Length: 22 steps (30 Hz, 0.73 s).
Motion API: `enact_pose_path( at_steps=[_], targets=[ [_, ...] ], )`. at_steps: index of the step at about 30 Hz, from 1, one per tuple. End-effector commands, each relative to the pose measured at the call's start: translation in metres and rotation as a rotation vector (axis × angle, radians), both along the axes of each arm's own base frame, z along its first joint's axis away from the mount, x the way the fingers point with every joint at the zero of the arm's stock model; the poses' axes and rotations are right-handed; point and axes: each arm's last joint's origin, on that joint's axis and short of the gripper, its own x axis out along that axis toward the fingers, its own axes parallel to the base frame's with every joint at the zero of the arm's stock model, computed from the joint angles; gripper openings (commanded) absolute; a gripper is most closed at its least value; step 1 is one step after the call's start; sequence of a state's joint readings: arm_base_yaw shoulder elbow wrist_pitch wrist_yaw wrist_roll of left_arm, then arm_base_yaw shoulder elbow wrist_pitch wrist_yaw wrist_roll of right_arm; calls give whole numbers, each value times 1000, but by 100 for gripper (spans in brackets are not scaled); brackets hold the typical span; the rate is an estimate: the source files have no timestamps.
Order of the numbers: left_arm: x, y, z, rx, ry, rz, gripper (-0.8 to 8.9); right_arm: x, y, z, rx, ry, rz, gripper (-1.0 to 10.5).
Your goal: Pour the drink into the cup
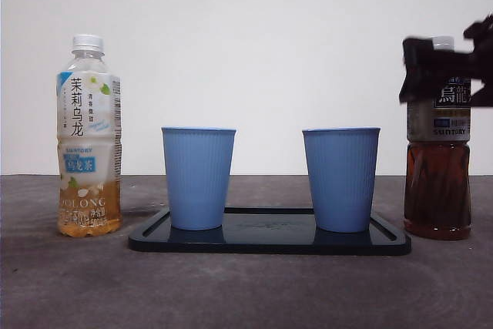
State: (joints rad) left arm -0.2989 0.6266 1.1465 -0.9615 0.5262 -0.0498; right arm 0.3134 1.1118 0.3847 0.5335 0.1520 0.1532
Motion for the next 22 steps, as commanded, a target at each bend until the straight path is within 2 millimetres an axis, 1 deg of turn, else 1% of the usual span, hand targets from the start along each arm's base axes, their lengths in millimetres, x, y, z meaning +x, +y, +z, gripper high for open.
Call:
enact_pose_path(
  at_steps=[1, 8, 11, 18, 22],
  targets=[
    [0, 0, 5, -4, -24, -5, 527, -5, -1, 9, -5, -20, 5, 486],
    [0, 0, 5, -4, -26, -5, 526, -30, -5, 25, 26, 15, 113, 495],
    [1, 0, 5, 8, -29, 21, 527, -42, -8, 36, 50, 47, 149, 495],
    [3, 2, 5, 50, -46, 96, 527, -71, -16, 81, 42, 144, 180, 495],
    [9, 1, 0, 55, -50, 113, 526, -89, -21, 104, 46, 174, 206, 494]
  ],
)
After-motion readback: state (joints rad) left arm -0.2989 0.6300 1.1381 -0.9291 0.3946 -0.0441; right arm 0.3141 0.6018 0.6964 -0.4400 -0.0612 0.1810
